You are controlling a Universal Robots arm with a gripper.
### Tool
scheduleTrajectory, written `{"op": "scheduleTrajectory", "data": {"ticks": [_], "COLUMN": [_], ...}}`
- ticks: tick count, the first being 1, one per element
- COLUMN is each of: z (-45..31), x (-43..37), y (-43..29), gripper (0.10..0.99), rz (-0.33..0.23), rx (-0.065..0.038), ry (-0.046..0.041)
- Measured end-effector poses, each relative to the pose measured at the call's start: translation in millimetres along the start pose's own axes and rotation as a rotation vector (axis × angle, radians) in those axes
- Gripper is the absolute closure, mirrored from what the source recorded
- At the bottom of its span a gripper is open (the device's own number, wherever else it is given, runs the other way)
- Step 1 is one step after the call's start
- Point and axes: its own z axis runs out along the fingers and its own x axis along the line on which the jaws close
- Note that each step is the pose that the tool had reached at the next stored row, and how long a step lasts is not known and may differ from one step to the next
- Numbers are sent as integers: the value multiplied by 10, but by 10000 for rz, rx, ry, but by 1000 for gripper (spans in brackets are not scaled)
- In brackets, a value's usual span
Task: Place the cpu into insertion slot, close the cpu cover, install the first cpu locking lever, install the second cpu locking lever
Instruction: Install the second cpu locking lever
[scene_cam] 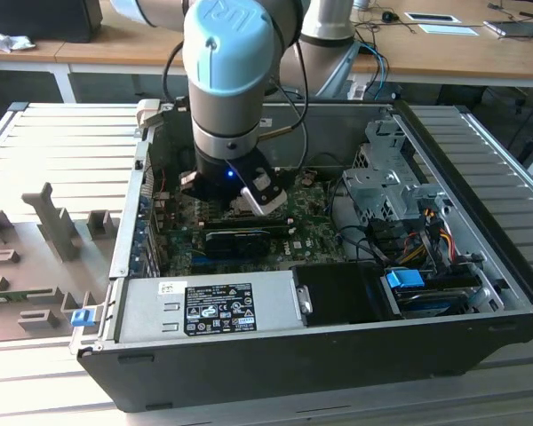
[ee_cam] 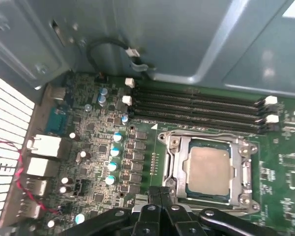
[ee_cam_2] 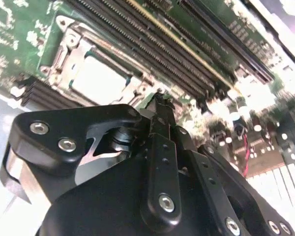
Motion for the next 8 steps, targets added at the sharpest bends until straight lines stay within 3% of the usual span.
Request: {"op": "scheduleTrajectory", "data": {"ticks": [8], "z": [-215], "x": [-6], "y": [67], "gripper": [980], "rz": [0], "rx": [-1], "ry": [1]}}
